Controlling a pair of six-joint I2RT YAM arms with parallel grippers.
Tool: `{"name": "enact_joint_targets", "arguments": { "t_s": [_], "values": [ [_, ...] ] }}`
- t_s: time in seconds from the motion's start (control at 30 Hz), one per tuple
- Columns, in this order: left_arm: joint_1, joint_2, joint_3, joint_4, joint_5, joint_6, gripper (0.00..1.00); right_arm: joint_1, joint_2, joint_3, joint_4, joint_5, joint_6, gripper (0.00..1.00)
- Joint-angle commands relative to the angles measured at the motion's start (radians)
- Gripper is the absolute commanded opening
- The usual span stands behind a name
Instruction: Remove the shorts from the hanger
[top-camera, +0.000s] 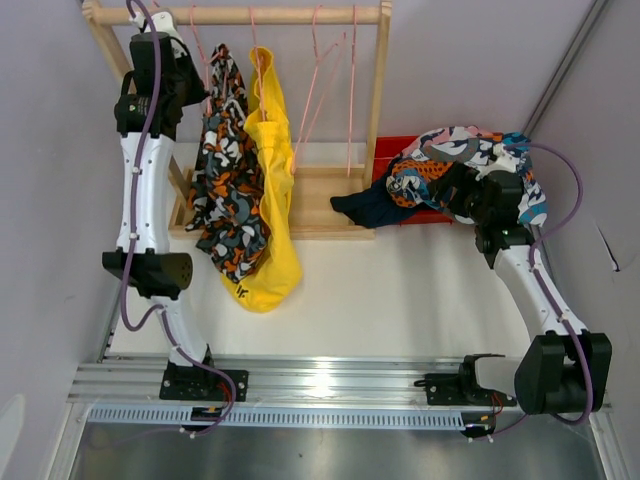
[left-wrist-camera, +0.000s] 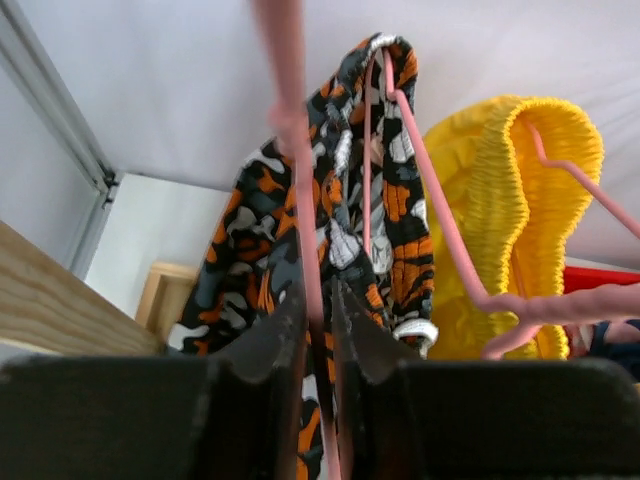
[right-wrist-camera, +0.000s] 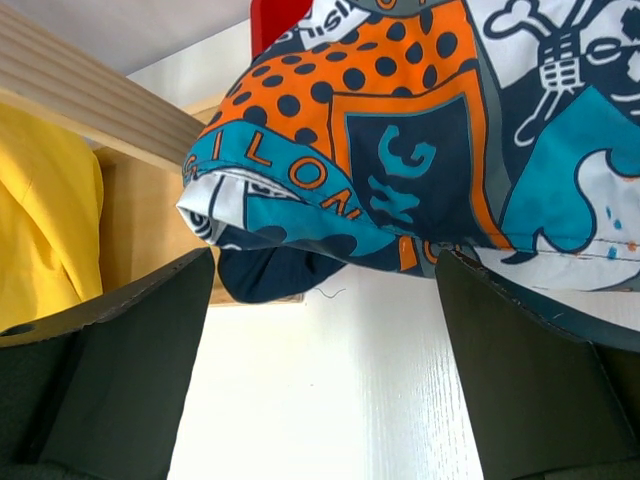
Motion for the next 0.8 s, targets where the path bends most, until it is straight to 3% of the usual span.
{"name": "enact_joint_targets", "arguments": {
  "t_s": [0.0, 0.17, 0.33, 0.4, 0.63, 0.77],
  "values": [
    [0.007, 0.004, 0.060, 0.083, 0.028, -0.028, 0.21, 0.012, -0.049, -0.015, 0.023, -0.004, -0.010, 1.00],
    [0.007, -0.043, -0.025, 0.042, 0.034, -0.020, 0.22, 0.021, -0.069, -0.018, 0.006, -0.001, -0.015, 0.99],
    [0.007, -0.180, -0.247, 0.057, 0.012, 0.004, 0.32, 0.032, -0.098, -0.015, -0.010, 0.005, -0.008, 0.99],
    [0.007, -0.221, -0.269, 0.050, 0.006, 0.015, 0.38, 0.038, -0.107, -0.012, -0.024, 0.008, -0.005, 0.99],
    [0.007, -0.295, -0.369, -0.003, 0.015, 0.029, 0.44, 0.050, -0.180, -0.015, -0.073, 0.021, -0.001, 0.99],
    [0.007, -0.382, -0.452, 0.008, 0.028, 0.032, 0.56, 0.055, -0.229, -0.017, -0.110, 0.028, -0.001, 1.00]
  ]
}}
